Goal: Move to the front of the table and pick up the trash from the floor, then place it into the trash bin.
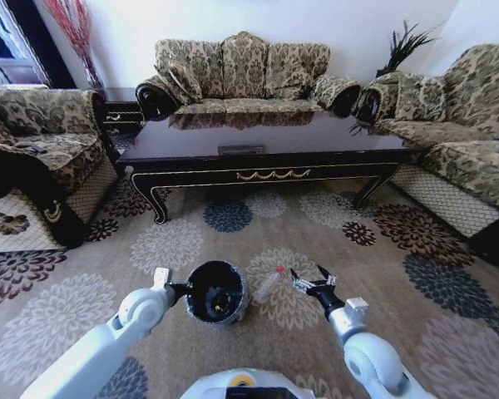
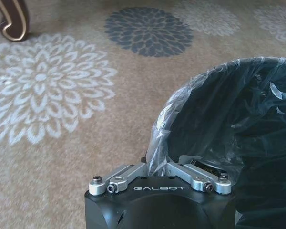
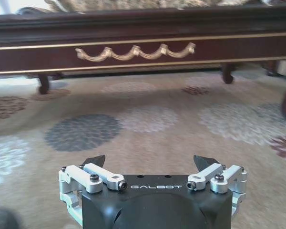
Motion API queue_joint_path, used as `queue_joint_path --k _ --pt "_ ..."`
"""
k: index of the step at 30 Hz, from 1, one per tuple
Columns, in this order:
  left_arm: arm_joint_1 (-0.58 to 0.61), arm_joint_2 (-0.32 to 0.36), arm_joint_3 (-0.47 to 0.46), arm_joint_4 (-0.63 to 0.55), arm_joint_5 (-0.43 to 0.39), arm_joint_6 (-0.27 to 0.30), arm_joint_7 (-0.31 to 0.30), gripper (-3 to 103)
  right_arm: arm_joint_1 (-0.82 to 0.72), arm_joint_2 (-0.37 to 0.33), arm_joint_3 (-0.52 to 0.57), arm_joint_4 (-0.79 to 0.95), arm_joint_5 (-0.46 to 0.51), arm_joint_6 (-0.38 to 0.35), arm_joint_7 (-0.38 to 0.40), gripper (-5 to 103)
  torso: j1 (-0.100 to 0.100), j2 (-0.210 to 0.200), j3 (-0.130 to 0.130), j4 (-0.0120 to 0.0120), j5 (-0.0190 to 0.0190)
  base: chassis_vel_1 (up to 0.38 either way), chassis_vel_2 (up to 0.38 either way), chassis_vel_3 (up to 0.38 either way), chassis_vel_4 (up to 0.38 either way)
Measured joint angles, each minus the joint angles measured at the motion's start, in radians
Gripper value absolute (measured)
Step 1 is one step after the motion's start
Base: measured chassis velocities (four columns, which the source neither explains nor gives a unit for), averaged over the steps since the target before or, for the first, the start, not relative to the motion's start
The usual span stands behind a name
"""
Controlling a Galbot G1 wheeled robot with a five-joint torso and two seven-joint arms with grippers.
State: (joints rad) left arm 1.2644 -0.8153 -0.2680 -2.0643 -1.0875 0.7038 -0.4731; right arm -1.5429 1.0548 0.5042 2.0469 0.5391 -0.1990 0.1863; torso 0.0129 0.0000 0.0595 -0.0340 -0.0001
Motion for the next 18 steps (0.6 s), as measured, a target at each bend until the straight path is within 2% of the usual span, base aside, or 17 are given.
queue_joint_path --k 6,18 --pt "0.09 -0.008 -0.093 -0.008 0.03 -0.02 0.034 0 0.087 0.001 0.029 -0.207 0.04 0.021 -0.014 100 0.0 0.0 0.0 -0.0001 0.0001 0.0 0.0 0.0 0.0" --pt "0.164 -0.01 -0.132 -0.033 0.048 -0.023 0.04 0 0.173 0.013 0.024 -0.511 0.069 0.088 -0.049 100 0.0 0.0 0.0 -0.0002 0.0001 0.0 0.0 0.0 0.0"
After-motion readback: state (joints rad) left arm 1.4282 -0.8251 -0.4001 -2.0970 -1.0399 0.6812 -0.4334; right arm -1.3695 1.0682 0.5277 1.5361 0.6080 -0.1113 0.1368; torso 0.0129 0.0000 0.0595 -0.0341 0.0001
